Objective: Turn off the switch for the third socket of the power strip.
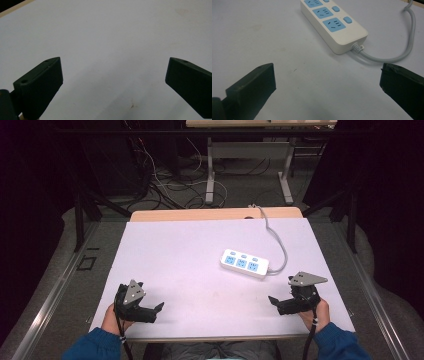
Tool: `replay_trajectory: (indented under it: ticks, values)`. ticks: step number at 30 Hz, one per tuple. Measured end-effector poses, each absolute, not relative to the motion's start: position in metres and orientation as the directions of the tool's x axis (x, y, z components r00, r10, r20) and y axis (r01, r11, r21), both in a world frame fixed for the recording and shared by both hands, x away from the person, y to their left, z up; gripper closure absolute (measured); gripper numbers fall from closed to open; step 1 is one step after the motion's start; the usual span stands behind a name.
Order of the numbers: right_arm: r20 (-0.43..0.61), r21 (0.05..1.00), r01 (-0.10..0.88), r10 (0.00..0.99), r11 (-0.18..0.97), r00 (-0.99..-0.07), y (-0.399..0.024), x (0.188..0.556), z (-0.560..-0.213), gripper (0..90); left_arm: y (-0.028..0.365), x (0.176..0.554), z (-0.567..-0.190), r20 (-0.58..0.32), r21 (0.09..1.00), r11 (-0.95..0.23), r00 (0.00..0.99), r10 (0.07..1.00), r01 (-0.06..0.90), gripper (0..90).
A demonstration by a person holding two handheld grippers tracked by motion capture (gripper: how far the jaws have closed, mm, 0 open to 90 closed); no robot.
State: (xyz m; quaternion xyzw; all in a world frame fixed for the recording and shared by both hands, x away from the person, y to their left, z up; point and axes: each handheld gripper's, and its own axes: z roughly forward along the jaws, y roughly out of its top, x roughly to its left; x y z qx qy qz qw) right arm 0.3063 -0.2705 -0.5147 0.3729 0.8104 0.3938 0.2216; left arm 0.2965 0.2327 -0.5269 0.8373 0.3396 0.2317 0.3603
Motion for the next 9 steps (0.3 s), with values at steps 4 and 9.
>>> replay_trajectory:
  ticks: [4,9]
  values:
    - [-0.059,0.805,0.43,0.777,0.408,-0.627,-0.2709,0.305,-0.5158,0.0,0.2327,0.2965,-0.5272,0.146,0.762,-0.509,0.66,0.737,0.4,1.2]
    - [-0.08,0.798,0.418,0.764,0.435,-0.641,-0.2701,0.3062,-0.5164,0.0,0.2326,0.2971,-0.5272,0.147,0.76,-0.514,0.665,0.732,0.399,1.2]
